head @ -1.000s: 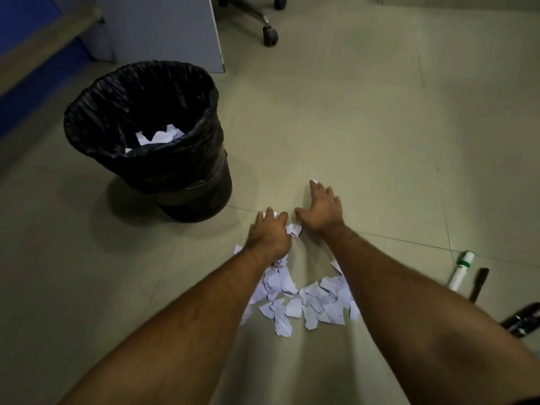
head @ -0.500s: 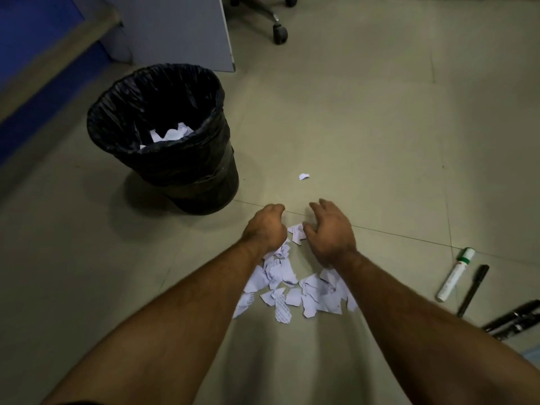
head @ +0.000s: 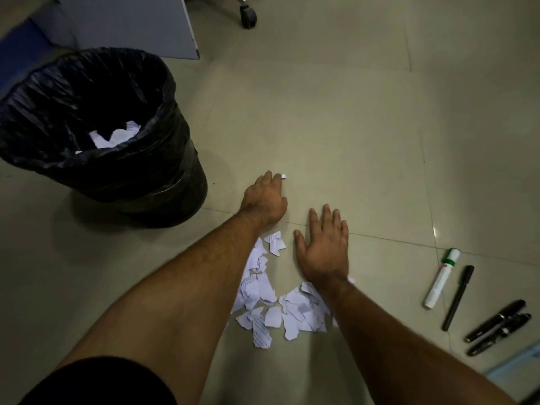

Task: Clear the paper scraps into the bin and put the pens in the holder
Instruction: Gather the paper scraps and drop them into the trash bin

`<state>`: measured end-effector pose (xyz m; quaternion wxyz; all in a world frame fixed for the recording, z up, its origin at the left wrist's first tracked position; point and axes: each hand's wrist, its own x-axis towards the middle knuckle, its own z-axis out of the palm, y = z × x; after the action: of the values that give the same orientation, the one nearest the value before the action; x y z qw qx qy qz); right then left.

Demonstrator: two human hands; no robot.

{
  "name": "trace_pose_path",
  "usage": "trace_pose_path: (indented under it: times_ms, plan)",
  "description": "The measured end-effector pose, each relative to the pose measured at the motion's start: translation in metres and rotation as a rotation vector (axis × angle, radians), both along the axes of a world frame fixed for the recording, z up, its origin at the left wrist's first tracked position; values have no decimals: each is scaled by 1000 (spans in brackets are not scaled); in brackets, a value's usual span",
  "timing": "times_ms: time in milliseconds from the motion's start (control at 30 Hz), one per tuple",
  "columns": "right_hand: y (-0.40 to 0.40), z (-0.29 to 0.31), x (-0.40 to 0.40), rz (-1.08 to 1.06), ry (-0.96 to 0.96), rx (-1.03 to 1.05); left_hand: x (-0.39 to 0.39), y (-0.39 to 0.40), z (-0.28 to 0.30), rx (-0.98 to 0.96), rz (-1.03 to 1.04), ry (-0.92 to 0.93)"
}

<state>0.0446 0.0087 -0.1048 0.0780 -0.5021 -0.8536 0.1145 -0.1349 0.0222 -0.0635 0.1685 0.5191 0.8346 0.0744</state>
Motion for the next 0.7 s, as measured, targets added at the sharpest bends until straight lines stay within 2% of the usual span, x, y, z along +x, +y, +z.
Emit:
trace_pose_path:
  times_ms: [167, 333, 467, 567, 700]
  plan:
    - [3, 0, 1, -6, -38, 1, 8, -11, 1, -90, -271, 28]
    - [4, 2, -1, -12, -6, 13, 15, -62, -4, 58, -361, 92]
    - [4, 4, 0, -18, 94, 0, 27, -93, -3, 213, -280, 44]
    - [0, 4, -1, -29, 193, -49, 37, -112, 7, 218, -176, -44]
    - [-23, 17, -13, -52, 312, -215, 50, -150, 15, 227, 46, 78]
